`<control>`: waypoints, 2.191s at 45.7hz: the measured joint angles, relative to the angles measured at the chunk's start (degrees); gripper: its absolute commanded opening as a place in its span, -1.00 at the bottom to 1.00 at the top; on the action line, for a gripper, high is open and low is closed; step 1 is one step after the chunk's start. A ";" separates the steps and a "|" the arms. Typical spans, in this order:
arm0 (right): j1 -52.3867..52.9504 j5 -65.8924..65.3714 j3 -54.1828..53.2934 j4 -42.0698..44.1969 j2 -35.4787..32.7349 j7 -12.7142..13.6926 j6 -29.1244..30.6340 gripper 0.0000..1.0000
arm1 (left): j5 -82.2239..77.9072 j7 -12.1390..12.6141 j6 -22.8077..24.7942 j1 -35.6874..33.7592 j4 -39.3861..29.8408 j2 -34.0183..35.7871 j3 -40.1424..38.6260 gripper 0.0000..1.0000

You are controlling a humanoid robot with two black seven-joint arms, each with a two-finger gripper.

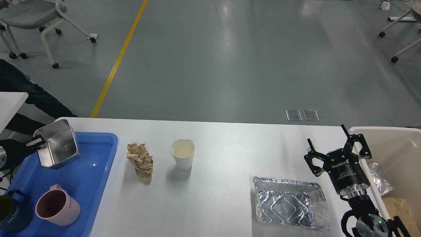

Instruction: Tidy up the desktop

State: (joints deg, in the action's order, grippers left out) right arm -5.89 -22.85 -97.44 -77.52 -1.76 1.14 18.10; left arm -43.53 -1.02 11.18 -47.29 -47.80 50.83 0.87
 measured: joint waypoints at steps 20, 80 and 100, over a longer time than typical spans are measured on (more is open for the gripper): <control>-0.09 0.00 0.05 0.08 0.29 -0.07 0.08 1.00 | 2.93 -0.14 -1.08 3.76 10.93 -8.41 0.21 -0.93; -0.09 0.01 -0.10 0.10 0.61 -0.05 0.18 1.00 | 17.44 0.42 1.87 4.61 -7.58 4.00 -23.22 0.93; -0.23 0.01 -0.18 0.10 0.35 -0.05 0.18 1.00 | 27.84 -0.49 -13.04 5.66 -34.21 11.11 -29.51 0.93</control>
State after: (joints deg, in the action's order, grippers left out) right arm -6.12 -22.85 -97.62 -77.43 -1.41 1.10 18.28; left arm -15.69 -1.51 -1.86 -41.63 -82.01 61.95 -28.64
